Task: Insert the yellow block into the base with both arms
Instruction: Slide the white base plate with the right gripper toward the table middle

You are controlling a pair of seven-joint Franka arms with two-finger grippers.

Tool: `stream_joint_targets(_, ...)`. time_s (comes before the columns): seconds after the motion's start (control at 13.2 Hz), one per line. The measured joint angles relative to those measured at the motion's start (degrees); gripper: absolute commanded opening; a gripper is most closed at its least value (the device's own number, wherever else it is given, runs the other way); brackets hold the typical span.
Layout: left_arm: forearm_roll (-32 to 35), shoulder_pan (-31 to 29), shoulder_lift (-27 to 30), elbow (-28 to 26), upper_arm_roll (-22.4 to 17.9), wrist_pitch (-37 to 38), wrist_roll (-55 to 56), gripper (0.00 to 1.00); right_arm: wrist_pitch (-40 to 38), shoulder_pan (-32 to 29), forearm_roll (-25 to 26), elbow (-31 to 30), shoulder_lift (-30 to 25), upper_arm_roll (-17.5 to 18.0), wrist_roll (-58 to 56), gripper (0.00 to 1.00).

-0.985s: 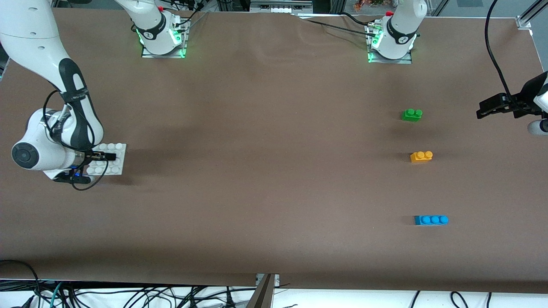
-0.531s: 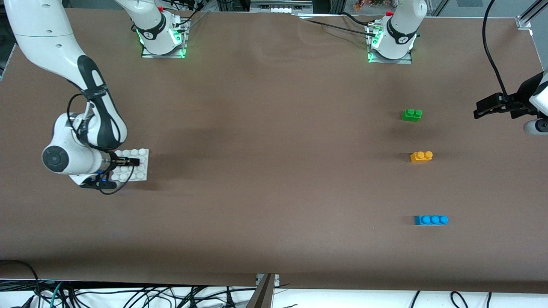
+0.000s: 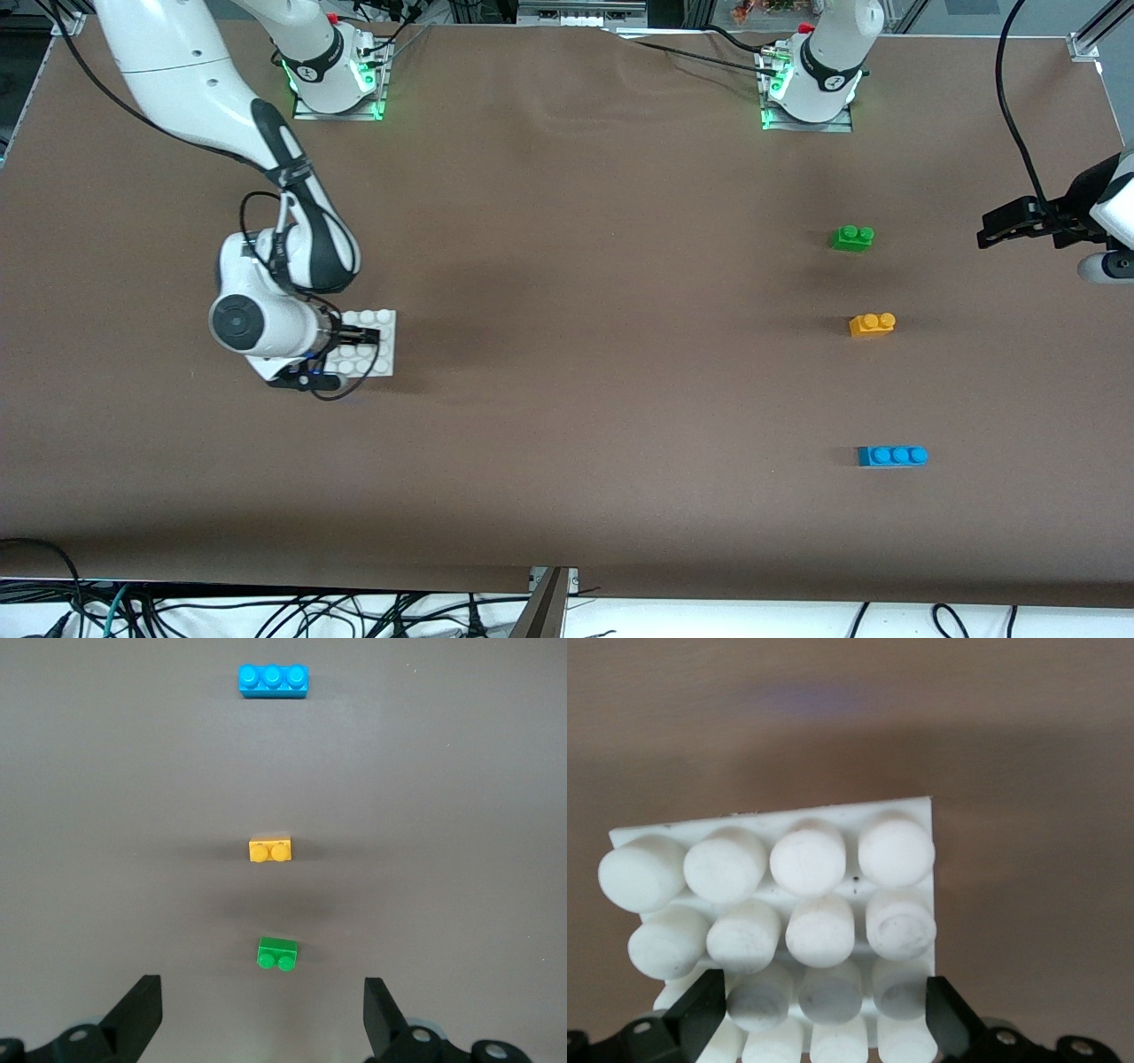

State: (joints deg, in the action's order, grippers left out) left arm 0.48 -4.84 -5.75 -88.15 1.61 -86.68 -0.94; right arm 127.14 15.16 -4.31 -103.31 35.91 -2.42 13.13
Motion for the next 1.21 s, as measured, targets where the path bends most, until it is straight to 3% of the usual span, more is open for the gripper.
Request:
stream_joint_targets(0.45, 0.0, 0.1, 0.0, 0.0, 0.0, 0.0, 0.0, 1.0, 3.8, 11.6, 0.0, 1.2, 1.1, 0.2, 11.8, 1.0)
stream_joint_targets(1.21, 0.0, 0.1, 0.1, 0.5, 0.0, 0.0, -0.1, 1.0, 4.7, 25.0, -0.1, 11.1, 6.7, 0.2, 26.3, 1.0)
